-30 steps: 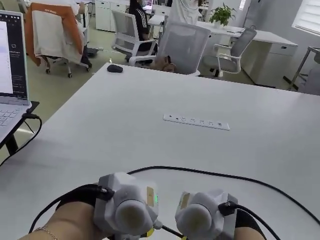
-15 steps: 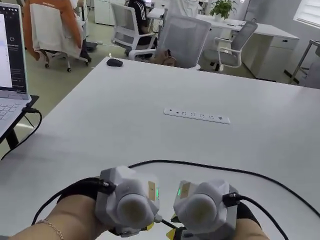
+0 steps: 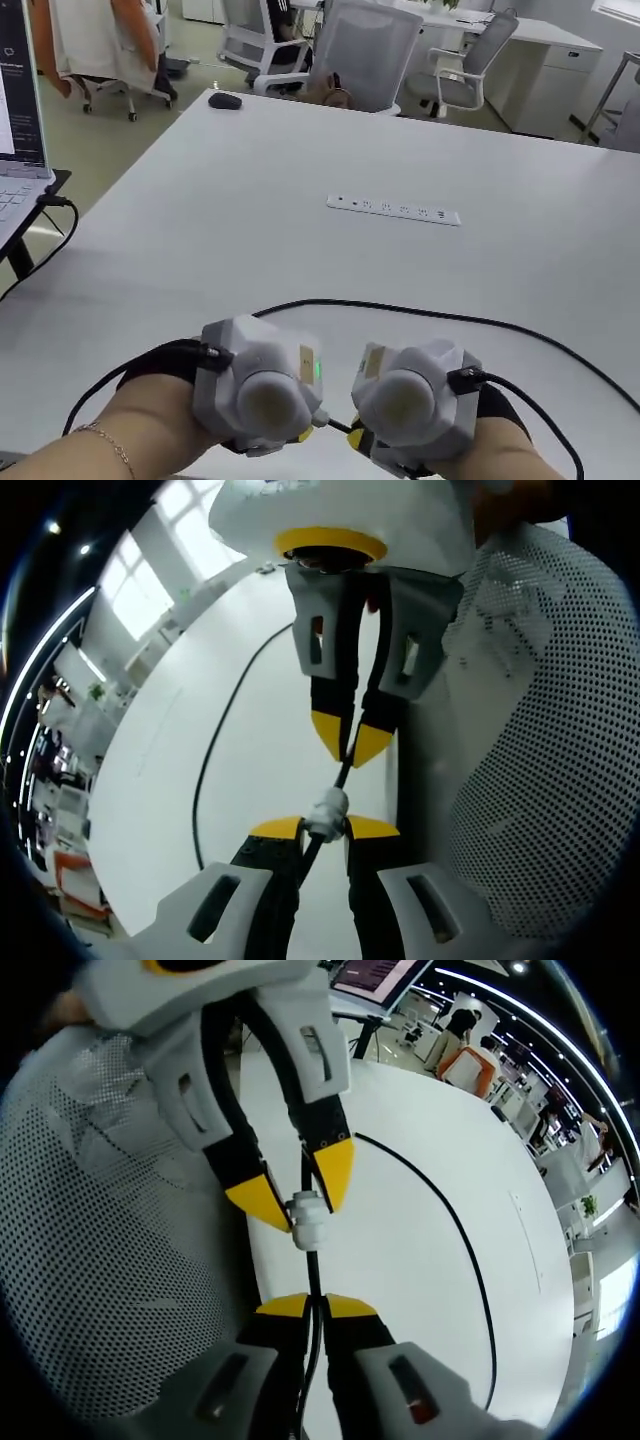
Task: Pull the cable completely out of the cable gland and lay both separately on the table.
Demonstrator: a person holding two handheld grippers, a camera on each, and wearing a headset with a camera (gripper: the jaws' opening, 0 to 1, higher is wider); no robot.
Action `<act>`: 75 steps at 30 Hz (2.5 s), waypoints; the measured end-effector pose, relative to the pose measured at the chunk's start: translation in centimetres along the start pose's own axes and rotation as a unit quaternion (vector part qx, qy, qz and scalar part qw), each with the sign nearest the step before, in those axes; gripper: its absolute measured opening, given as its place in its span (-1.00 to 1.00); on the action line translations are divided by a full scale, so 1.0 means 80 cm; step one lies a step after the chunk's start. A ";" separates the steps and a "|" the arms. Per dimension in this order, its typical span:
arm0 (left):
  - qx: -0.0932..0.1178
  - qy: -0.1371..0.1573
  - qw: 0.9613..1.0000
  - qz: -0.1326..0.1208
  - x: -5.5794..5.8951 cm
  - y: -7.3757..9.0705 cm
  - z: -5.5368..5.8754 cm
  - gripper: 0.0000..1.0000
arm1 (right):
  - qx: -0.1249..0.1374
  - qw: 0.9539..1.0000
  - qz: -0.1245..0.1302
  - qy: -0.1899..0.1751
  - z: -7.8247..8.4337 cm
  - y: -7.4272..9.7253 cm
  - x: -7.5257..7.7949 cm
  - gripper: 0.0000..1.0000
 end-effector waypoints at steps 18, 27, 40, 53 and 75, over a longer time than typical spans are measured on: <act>0.003 0.004 1.000 -0.019 -0.007 0.005 0.000 -0.65 | 0.006 1.000 0.001 -0.026 -0.002 0.001 0.005 -0.67; 0.007 0.021 0.999 -0.024 -0.011 0.007 0.003 -0.65 | 0.057 0.998 -0.001 -0.011 -0.020 0.009 0.001 -0.83; 0.016 0.024 0.999 -0.021 -0.010 0.007 0.001 -0.65 | -0.001 0.999 -0.016 -0.037 0.003 -0.002 0.001 -0.58; 0.027 0.037 0.999 -0.028 -0.014 0.012 0.001 -0.65 | -0.014 0.999 0.017 -0.034 0.013 0.003 0.013 -0.92; 0.026 0.111 0.988 -0.107 -0.047 0.041 0.027 -0.65 | -0.070 0.987 0.096 -0.104 0.045 0.020 0.048 -0.92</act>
Point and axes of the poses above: the centre of the closed fingertips' face, and the gripper's own axes: y roughly backward along the fingers, x roughly to its right, z roughly out of its underside, the point moved 6 cm from there along y, roughly backward along the fingers, and after that the axes turned 6 degrees about z, right-handed, at the moved point
